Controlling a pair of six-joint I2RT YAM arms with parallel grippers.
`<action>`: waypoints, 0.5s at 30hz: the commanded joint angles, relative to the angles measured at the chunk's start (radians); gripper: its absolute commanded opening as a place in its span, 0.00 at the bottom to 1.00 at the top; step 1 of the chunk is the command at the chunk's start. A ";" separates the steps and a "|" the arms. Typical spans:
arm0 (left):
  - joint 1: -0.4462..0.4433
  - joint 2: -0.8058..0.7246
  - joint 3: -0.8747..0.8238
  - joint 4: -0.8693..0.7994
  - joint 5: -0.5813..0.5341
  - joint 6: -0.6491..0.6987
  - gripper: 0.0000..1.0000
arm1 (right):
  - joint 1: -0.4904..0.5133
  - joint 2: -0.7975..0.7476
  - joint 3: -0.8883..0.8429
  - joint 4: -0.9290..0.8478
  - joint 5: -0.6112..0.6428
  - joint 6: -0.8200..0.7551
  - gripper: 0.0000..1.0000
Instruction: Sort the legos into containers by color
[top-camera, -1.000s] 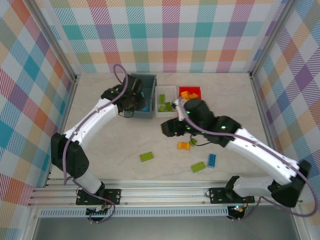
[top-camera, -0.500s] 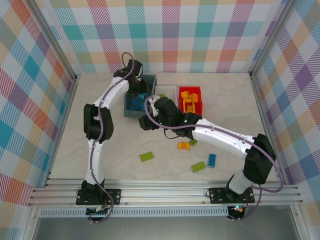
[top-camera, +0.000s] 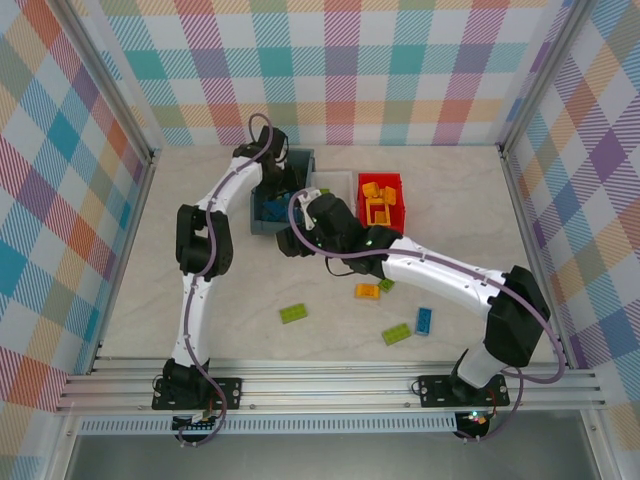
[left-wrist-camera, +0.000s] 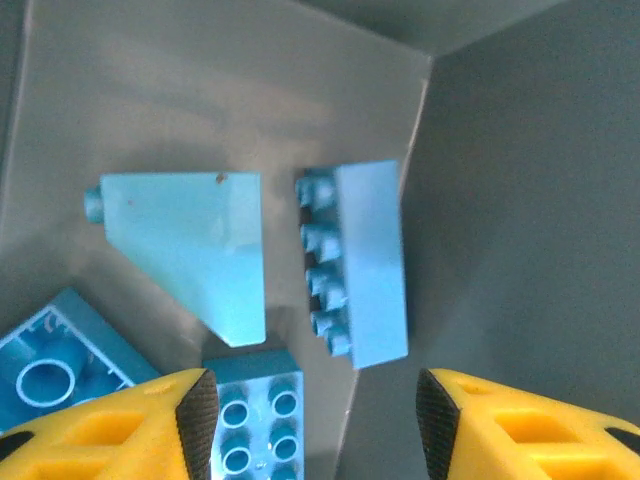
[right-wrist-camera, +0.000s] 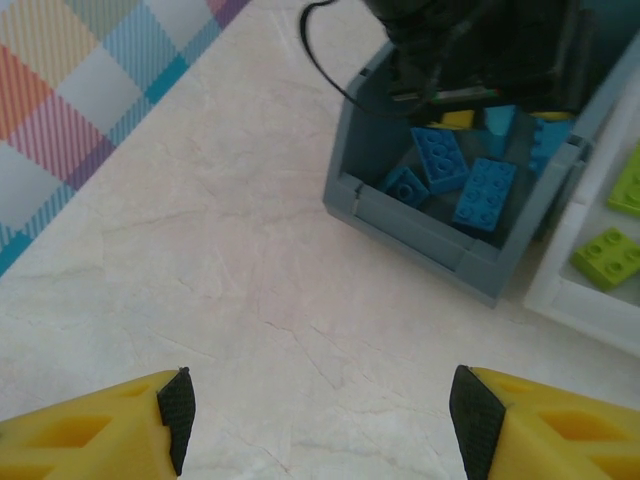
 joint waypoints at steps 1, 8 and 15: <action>0.012 -0.128 -0.050 0.009 0.007 -0.013 0.57 | -0.004 -0.087 -0.046 -0.081 0.120 0.080 0.70; -0.025 -0.346 -0.233 0.059 -0.047 -0.068 0.59 | -0.019 -0.217 -0.142 -0.448 0.277 0.458 0.71; -0.139 -0.674 -0.582 0.201 -0.124 -0.139 0.60 | -0.045 -0.230 -0.210 -0.672 0.158 0.784 0.79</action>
